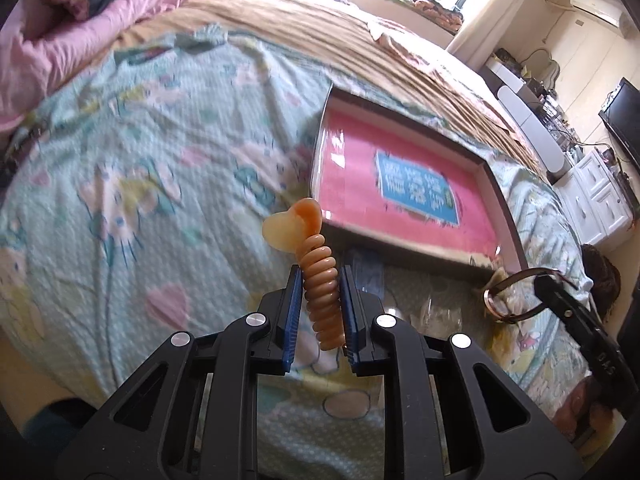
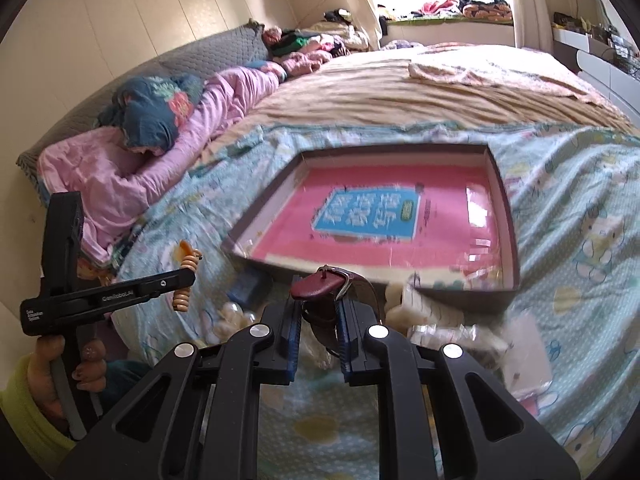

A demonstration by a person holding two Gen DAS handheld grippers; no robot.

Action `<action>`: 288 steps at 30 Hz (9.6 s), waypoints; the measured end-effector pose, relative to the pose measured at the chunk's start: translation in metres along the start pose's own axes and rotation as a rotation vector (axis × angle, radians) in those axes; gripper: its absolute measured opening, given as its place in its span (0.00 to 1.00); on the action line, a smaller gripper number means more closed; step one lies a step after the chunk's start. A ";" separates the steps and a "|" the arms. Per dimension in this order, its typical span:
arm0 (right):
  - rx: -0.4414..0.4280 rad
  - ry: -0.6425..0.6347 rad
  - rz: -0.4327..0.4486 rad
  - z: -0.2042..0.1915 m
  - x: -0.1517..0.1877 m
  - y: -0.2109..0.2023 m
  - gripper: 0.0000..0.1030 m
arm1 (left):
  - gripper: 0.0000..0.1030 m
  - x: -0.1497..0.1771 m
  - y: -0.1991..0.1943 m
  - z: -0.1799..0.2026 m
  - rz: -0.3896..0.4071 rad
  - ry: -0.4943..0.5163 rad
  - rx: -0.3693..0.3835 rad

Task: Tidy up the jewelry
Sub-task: 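Carry both items into the pink tray and open both tools to release them, then withdraw both tools from the tray back toward the remaining items, then grasp the white claw clip with the left tool while the right tool grasps the clear bag with dark contents, then carry the clip and bag into the pink tray and open both tools, then withdraw both tools from the tray toward the remaining items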

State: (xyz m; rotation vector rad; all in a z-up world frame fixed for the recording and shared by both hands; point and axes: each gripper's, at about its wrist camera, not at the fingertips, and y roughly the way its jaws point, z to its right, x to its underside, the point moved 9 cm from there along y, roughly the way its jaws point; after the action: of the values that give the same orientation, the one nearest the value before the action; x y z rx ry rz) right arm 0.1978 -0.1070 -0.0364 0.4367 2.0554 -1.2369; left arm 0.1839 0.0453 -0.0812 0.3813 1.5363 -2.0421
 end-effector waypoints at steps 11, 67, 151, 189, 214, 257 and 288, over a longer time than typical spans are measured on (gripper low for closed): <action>0.054 0.005 0.102 0.030 -0.059 -0.012 0.14 | 0.12 -0.048 0.019 0.028 0.029 0.060 -0.046; 0.214 0.056 0.141 0.091 -0.041 -0.053 0.78 | 0.83 -0.058 0.048 0.062 0.075 0.202 -0.111; 0.295 0.005 -0.108 0.104 0.058 0.027 0.67 | 0.33 0.049 0.036 0.058 -0.049 0.223 -0.009; 0.135 -0.040 0.062 0.042 -0.001 -0.025 0.62 | 0.33 -0.011 -0.010 0.051 0.096 0.171 -0.032; 0.238 0.004 0.116 0.098 -0.046 -0.005 0.62 | 0.34 -0.053 0.057 0.101 0.044 0.236 -0.027; 0.257 0.034 -0.010 0.118 -0.021 0.050 0.73 | 0.58 -0.058 0.090 0.092 0.015 0.232 -0.043; 0.269 -0.035 0.151 0.076 -0.031 -0.043 0.95 | 0.86 -0.045 0.000 0.099 0.152 0.261 -0.046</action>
State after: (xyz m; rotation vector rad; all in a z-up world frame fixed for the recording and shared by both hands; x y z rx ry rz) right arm 0.2236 -0.1922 -0.0102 0.6769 1.7964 -1.4215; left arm 0.2304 -0.0365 -0.0272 0.7482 1.6465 -1.8942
